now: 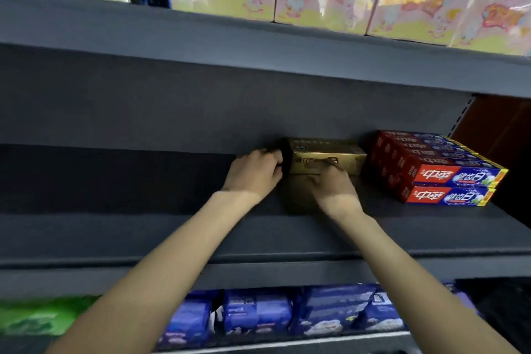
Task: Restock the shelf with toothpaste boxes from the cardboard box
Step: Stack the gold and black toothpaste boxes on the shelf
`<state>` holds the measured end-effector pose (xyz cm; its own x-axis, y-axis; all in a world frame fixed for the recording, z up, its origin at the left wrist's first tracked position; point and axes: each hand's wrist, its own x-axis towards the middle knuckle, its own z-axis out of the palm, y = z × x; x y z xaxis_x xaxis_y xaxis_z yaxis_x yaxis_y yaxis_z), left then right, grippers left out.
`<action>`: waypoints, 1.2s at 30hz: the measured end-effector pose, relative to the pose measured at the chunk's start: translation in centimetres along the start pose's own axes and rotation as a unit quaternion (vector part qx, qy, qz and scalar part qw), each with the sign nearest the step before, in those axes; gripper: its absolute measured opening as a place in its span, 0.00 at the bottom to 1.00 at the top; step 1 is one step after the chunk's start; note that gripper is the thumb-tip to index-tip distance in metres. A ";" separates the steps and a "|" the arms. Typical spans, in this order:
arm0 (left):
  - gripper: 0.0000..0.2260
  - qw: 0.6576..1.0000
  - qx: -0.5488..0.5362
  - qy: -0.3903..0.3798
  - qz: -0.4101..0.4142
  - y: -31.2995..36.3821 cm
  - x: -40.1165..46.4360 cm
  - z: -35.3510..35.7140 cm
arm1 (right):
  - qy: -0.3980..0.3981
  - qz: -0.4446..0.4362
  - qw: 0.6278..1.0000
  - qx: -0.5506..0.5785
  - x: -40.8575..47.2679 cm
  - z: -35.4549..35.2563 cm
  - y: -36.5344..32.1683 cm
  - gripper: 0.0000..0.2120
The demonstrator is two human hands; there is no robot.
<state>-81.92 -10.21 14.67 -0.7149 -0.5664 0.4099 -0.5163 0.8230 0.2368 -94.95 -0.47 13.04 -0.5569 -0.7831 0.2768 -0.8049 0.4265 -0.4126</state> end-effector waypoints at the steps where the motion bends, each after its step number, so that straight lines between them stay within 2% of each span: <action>1: 0.10 1.000 -0.014 -0.008 -0.026 -0.3 -1.3 -0.7 | -0.002 -0.018 1.000 0.024 -1.0 0.0 -1.2 0.14; 3: 0.09 0.996 -0.048 0.003 -0.076 -1.0 -4.5 -2.0 | 0.006 -0.054 0.995 0.082 -3.5 -0.2 -3.5 0.13; 5: 0.07 0.988 -0.077 0.048 -0.124 -1.6 -8.4 -3.4 | 0.009 -0.089 0.989 0.116 -6.4 -0.1 -5.7 0.10; 8: 0.06 0.968 -0.114 0.088 -0.206 -2.2 -14.5 -5.5 | -0.018 -0.127 0.979 0.155 -11.0 0.7 -8.9 0.07; 14: 0.10 0.948 -0.059 0.084 -0.303 -4.5 -26.8 -7.5 | -0.117 -0.162 0.961 0.193 -19.8 4.8 -15.2 0.06; 19: 0.09 0.918 -0.037 0.030 -0.393 -9.5 -38.1 -9.8 | -0.224 -0.211 0.933 0.186 -27.2 9.9 -22.5 0.07; 25: 0.10 0.887 -0.020 -0.054 -0.458 -17.1 -50.8 -13.9 | -0.352 -0.245 0.888 0.168 -36.1 16.2 -33.9 0.10; 32: 0.11 0.874 0.033 -0.133 -0.466 -29.1 -63.9 -19.4 | -0.359 -0.222 0.895 0.147 -45.1 24.4 -47.6 0.10; 36: 0.11 0.880 0.022 -0.195 -0.433 -34.6 -71.2 -20.6 | -0.394 -0.217 0.887 0.107 -49.4 29.3 -51.8 0.08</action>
<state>-3.41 2.53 -4.56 -0.1478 -0.9588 -0.2428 -0.9589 0.0787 0.2727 -19.72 2.82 -4.71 0.1791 -0.9617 -0.2077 -0.8037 -0.0212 -0.5947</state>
